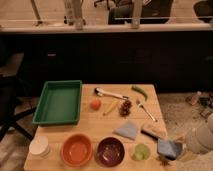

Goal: Place sponge in metal cup

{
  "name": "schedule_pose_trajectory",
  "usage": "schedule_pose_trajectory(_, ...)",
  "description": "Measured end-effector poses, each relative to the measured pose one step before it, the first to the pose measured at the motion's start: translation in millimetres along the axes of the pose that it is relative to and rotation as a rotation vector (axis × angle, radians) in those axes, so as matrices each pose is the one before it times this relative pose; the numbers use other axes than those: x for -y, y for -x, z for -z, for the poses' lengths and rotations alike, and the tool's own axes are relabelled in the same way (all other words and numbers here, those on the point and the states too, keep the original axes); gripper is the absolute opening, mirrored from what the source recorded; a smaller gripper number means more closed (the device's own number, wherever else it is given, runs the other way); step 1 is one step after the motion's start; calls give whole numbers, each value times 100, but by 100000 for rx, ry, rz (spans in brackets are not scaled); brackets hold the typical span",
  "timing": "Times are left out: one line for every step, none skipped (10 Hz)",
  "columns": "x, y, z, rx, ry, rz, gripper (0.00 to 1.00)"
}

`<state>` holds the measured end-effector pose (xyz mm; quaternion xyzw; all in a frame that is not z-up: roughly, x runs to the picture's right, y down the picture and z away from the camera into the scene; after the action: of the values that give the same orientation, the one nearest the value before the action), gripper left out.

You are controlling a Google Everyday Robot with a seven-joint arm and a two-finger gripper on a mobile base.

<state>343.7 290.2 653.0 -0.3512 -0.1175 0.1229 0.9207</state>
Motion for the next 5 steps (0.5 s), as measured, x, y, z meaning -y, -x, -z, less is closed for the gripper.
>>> schedule_pose_trajectory(17,17,-13,-1,20,60,3)
schedule_pose_trajectory(61,83,-24,-5,67,196,3)
schedule_pose_trajectory(10,11,-36,60,17,-36,3)
schedule_pose_trajectory(-12,-15,14,-3,1,-30,3)
schedule_pose_trajectory(0,-7,-2,1,-3,-14,3)
